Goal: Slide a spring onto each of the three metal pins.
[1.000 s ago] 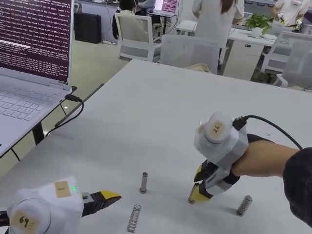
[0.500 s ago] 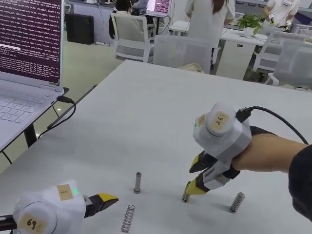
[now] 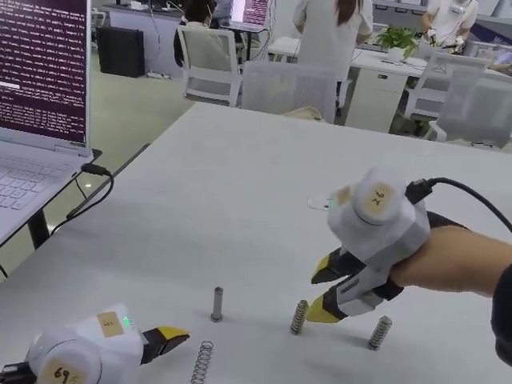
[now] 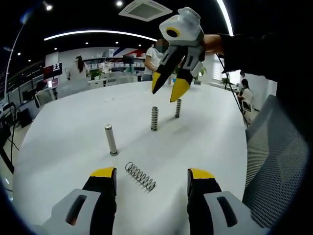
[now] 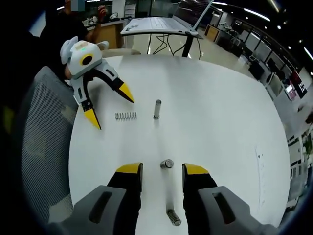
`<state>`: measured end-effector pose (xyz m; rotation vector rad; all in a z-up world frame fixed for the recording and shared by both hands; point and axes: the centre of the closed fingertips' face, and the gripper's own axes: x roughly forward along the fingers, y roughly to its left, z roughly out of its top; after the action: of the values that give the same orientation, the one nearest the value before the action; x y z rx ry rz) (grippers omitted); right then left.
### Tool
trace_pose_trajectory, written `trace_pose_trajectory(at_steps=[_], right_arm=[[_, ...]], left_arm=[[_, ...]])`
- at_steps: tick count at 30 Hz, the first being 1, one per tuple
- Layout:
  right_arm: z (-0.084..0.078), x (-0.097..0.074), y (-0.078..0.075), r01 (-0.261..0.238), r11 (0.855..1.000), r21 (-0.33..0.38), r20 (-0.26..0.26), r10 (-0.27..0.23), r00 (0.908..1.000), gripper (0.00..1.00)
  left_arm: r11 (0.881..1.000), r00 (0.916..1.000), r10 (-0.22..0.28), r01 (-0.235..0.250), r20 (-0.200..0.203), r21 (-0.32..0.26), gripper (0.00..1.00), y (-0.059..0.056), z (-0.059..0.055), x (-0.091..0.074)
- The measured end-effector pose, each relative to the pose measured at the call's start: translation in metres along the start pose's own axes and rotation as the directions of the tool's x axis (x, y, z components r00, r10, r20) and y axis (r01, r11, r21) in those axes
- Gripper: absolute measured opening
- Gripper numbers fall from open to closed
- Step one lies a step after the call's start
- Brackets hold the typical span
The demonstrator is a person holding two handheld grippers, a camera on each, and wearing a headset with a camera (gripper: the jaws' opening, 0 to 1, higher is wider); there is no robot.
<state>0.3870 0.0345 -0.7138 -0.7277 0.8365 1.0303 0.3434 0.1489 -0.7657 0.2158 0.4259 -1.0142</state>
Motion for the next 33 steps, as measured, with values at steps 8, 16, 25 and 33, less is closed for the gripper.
trace_pose_trajectory(at_steps=[8, 16, 25, 33], right_arm=[[0.002, -0.011, 0.004, 0.039, 0.998, 0.041, 0.067, -0.042, 0.9969, 0.31], [0.005, -0.024, 0.010, 0.076, 0.996, 0.051, 0.106, -0.081, 0.9911, 0.31], [0.009, -0.033, 0.013, 0.099, 0.993, 0.058, 0.140, -0.106, 0.9844, 0.30], [0.009, -0.036, 0.014, 0.107, 0.992, 0.064, 0.151, -0.115, 0.9817, 0.29]], left_arm=[[1.000, 0.9999, 0.015, -0.015, -0.008, -0.005, 0.51, 0.004, -0.003, 0.002], [1.000, 0.9996, 0.023, -0.023, -0.017, 0.004, 0.46, 0.007, -0.005, 0.007], [0.999, 0.9987, 0.031, -0.030, -0.040, 0.030, 0.38, 0.010, -0.009, 0.016], [0.998, 0.9978, 0.039, -0.037, -0.054, 0.043, 0.30, 0.013, -0.013, 0.016]])
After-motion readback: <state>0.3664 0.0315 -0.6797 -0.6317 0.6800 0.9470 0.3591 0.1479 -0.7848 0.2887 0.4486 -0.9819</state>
